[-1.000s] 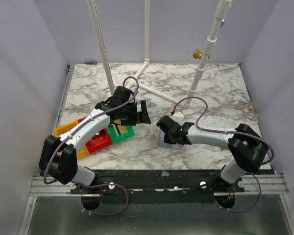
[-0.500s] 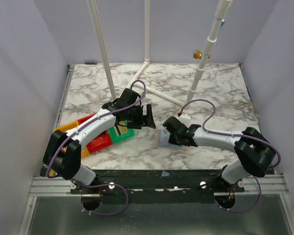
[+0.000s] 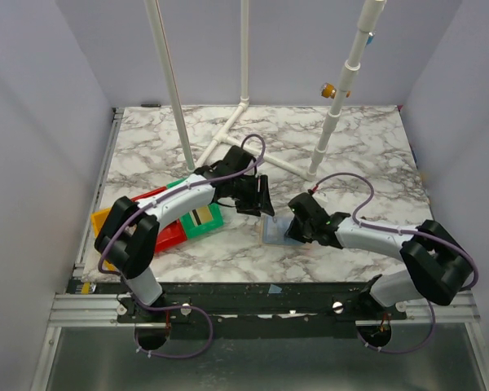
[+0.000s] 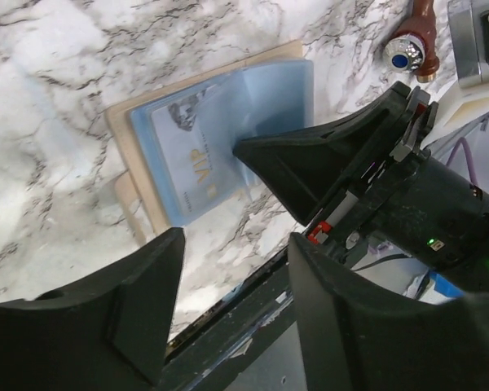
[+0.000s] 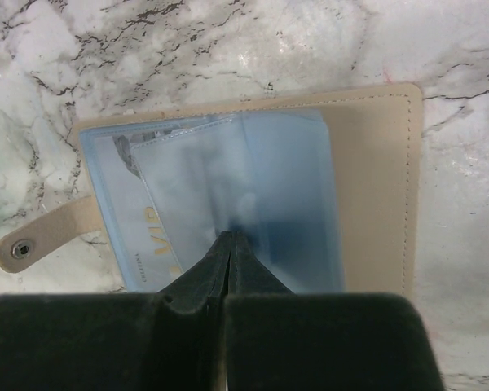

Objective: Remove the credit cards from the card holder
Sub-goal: Remove the credit card from the card holder.

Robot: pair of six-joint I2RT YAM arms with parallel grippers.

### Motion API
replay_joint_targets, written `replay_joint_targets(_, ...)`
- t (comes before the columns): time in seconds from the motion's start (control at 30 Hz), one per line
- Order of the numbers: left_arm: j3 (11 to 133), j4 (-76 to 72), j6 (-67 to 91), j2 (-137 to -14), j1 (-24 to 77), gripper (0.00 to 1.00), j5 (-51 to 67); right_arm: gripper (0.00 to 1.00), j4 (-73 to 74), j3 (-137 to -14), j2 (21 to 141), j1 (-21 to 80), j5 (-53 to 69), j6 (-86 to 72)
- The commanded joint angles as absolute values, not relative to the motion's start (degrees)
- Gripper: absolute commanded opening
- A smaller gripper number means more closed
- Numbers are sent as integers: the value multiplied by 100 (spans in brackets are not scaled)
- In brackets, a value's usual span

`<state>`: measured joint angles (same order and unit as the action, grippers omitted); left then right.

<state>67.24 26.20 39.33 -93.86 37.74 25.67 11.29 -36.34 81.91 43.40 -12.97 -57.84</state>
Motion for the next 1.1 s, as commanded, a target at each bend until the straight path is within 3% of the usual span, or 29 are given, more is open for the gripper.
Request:
replay_joint_targets(0.0,7011,2370,4095,-9852,3945,50,2821,1,1053,-3228,8186,4155,-966,-5827)
replay_joint_targets(0.43,7032,2118,4173,-10823,4143,0,2691,1,993,-3048,8006,4025,-817,-5849)
replay_joint_targets(1.07,7406,2106,4285,-11437,4446,0,2602,1,974,-3089,7754,3993,-725,-5784)
